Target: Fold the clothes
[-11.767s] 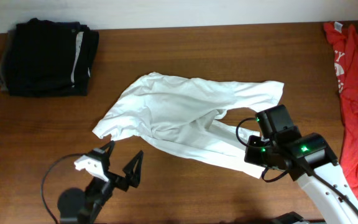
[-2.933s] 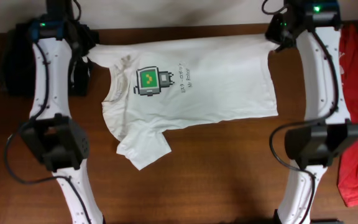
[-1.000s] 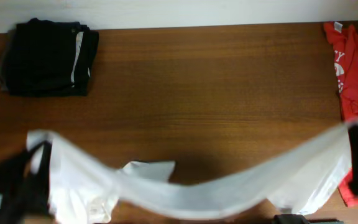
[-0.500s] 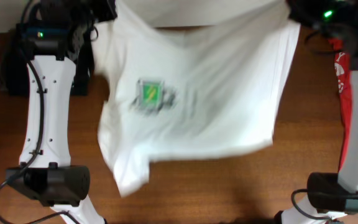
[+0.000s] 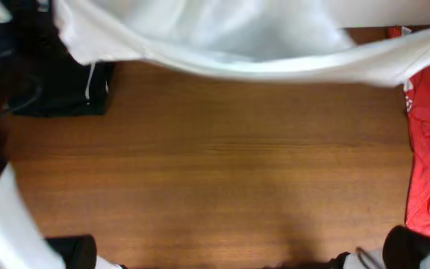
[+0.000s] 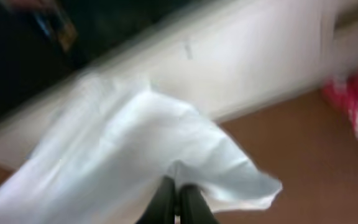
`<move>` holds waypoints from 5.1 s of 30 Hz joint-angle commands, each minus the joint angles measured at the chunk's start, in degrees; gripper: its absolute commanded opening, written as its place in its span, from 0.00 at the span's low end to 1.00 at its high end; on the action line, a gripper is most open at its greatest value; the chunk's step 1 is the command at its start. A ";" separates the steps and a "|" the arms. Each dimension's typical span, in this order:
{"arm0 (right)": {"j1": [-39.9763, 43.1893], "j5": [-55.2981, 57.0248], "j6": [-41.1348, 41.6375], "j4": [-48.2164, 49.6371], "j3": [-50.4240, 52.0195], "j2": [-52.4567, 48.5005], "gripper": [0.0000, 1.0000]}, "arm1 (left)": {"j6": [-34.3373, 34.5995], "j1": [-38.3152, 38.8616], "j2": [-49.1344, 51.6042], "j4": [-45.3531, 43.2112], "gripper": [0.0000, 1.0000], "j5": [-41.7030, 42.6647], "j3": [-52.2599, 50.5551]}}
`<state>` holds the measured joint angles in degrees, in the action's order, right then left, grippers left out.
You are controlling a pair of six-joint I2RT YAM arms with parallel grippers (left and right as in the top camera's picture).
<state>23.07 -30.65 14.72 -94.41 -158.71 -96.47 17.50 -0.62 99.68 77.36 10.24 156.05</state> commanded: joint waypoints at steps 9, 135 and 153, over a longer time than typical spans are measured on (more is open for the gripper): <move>-15.65 8.02 -11.50 -1.84 36.44 -8.00 0.04 | -0.17 1.31 19.78 6.80 0.01 -5.22 -36.72; -16.68 26.86 20.52 21.29 109.18 32.48 0.04 | 3.89 6.10 -6.62 -33.77 0.14 -11.34 -85.74; -11.15 33.29 18.47 29.62 108.93 23.71 0.98 | 3.87 6.01 -6.62 -30.21 0.99 -15.82 -85.72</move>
<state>9.85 0.89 35.44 -64.97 -49.91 -71.92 21.23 5.80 92.42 44.69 -1.61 70.43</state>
